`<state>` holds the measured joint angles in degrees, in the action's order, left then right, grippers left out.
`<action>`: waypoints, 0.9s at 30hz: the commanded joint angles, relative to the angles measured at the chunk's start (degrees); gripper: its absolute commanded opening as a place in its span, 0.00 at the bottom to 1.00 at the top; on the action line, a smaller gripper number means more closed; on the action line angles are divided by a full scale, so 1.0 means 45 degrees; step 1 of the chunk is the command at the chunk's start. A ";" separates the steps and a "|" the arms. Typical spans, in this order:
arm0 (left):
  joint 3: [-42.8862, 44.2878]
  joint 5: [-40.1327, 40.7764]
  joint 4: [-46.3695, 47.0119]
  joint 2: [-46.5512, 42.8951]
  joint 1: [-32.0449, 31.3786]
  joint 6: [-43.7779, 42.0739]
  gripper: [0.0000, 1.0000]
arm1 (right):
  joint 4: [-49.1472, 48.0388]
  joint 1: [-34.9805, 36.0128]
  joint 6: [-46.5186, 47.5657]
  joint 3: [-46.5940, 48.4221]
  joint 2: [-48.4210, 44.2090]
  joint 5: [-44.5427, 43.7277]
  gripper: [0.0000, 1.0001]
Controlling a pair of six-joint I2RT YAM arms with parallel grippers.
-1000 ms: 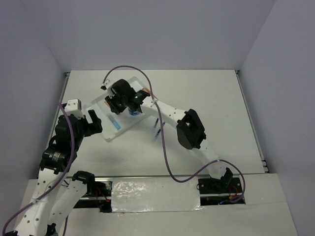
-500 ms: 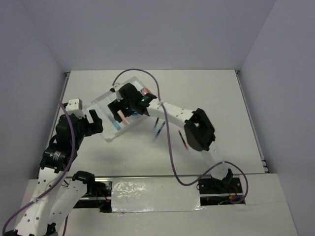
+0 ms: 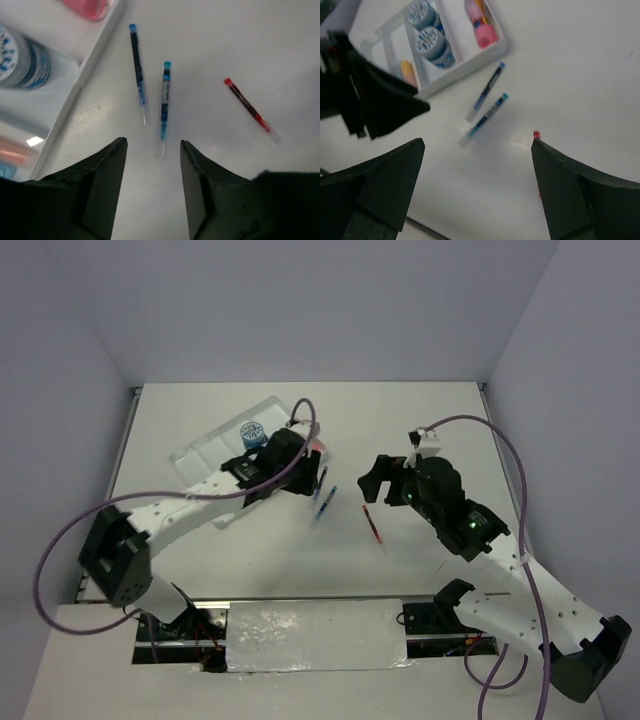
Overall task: Sort the stationery into containers
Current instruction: Pick up the pen from the center of the board.
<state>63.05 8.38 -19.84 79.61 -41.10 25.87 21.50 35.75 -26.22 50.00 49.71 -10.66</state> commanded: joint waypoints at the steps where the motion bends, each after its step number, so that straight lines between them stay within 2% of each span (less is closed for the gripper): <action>1: 0.1845 -0.0046 0.1263 0.2341 -0.0163 -0.0435 0.57 | 0.0433 0.0064 -0.0345 -0.0973 -0.1060 0.0982 0.95; 5: 0.4130 0.0246 0.0464 0.5736 -0.0183 -0.0709 0.52 | 0.1082 0.0025 -0.0287 -0.1168 -0.2393 0.0921 0.95; 11: 0.6630 0.0891 -0.0220 0.8124 -0.0144 -0.1080 0.50 | 0.1317 0.0006 -0.0014 -0.1345 -0.3156 0.1800 0.95; 14: 0.7062 0.1358 -0.0532 0.8674 -0.0124 -0.1158 0.50 | 0.1336 0.0025 0.0084 -0.1403 -0.3352 0.2113 0.95; 23: 0.6283 0.1633 -0.0318 0.8987 0.0071 -0.1139 0.49 | 0.1180 0.0025 0.0221 -0.1696 -0.3255 0.2290 0.95; 27: 0.5991 0.1419 -0.0202 0.9221 0.0110 -0.1120 0.44 | 0.1063 0.0025 0.0104 -0.1833 -0.3313 0.2622 0.95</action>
<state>91.22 14.37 -21.52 119.57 -40.84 22.00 27.86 35.75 -26.09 42.48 35.00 -0.47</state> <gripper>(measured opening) 0.445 0.949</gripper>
